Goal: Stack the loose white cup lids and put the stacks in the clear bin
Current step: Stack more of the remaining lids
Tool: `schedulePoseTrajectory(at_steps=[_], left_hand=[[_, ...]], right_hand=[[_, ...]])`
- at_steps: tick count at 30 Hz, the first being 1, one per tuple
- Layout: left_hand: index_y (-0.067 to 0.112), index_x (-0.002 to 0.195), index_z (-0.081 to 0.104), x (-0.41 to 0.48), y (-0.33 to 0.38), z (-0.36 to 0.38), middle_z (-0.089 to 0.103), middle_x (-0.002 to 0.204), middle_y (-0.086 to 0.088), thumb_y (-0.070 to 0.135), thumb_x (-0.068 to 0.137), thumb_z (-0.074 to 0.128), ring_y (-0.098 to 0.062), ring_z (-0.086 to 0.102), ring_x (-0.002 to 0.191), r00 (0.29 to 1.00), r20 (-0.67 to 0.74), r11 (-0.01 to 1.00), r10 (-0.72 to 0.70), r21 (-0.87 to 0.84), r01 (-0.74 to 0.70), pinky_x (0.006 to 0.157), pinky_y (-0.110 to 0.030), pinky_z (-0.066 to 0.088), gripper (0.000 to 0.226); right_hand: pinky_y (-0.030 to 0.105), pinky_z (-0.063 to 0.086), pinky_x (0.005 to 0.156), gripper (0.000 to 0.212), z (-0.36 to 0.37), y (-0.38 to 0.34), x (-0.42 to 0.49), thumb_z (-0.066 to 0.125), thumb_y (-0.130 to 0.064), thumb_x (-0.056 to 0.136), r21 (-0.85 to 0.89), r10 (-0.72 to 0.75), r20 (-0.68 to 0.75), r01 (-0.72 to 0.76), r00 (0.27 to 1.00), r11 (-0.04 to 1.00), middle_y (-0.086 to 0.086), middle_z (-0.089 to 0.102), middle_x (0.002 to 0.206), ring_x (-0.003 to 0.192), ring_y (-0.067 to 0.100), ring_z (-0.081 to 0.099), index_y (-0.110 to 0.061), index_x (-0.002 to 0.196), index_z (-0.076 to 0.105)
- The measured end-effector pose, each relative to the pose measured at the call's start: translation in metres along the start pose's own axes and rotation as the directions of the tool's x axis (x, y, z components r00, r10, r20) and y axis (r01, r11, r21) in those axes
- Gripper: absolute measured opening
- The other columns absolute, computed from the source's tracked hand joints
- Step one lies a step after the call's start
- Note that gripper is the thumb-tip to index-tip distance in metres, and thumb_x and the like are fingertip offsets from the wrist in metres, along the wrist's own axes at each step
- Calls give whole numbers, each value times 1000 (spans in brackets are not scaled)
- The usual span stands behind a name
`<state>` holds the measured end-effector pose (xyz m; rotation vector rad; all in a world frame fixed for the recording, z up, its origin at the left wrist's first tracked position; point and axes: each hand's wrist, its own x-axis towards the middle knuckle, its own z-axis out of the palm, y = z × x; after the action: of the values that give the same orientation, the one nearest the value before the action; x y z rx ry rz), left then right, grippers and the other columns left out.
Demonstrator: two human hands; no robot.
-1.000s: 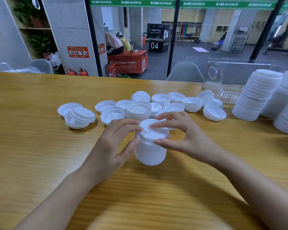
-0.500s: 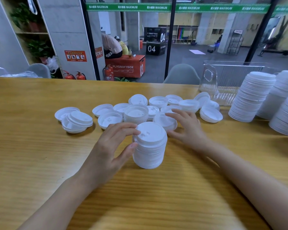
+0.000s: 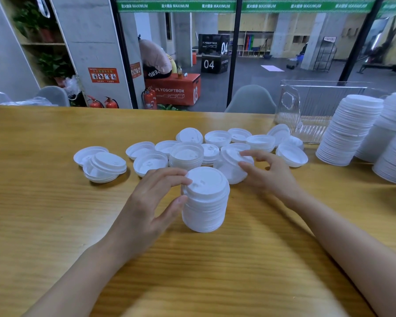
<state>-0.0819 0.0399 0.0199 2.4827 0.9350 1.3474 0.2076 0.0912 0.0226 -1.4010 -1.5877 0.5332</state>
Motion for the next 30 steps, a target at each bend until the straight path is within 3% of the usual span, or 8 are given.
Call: schedulePoseTrajectory(at_steps=[4,8,11,25,30], left_hand=[[25,126,55,0,1,0,57,129,11,34,97,52,-14,52,124,1000,-14,1000,-5,-14,4,104,-23,37,31],[27,135,45,1,2,-1,53,133,13,43,98,49,-14,51,125,998,-47,998,-32,-51,30,103,-19,36,41],[26,137,44,1,3,-2,52,134,11,46,99,47,-15,51,125,997,-60,997,-42,-60,39,104,-20,36,43],[24,119,59,-1,3,-2,58,126,3,29,96,53,-18,54,121,1000,-11,1000,7,-18,-7,102,-26,40,24],[22,120,60,-1,3,-2,57,127,6,32,98,52,-16,54,122,1000,-14,1000,9,-24,-10,103,-23,38,26]], right_hand=[[34,45,99,19,-10,-30,-13,74,-34,86,167,-52,55,42,997,985,-22,69,113,114,5,56,-36,105,73],[12,38,94,25,-6,-62,-32,71,-36,79,173,-210,236,172,949,970,-27,67,117,120,-7,53,-35,104,73],[10,34,95,26,2,-69,-41,77,-37,77,119,-237,294,211,926,970,-30,63,120,125,-2,49,-40,103,73],[11,30,102,37,11,-65,-44,70,-57,72,54,-298,321,297,899,953,-29,58,126,129,5,44,-46,107,71],[14,36,95,38,-3,-58,-29,62,-54,79,80,-289,126,281,949,956,-25,61,124,124,-1,50,-38,113,67]])
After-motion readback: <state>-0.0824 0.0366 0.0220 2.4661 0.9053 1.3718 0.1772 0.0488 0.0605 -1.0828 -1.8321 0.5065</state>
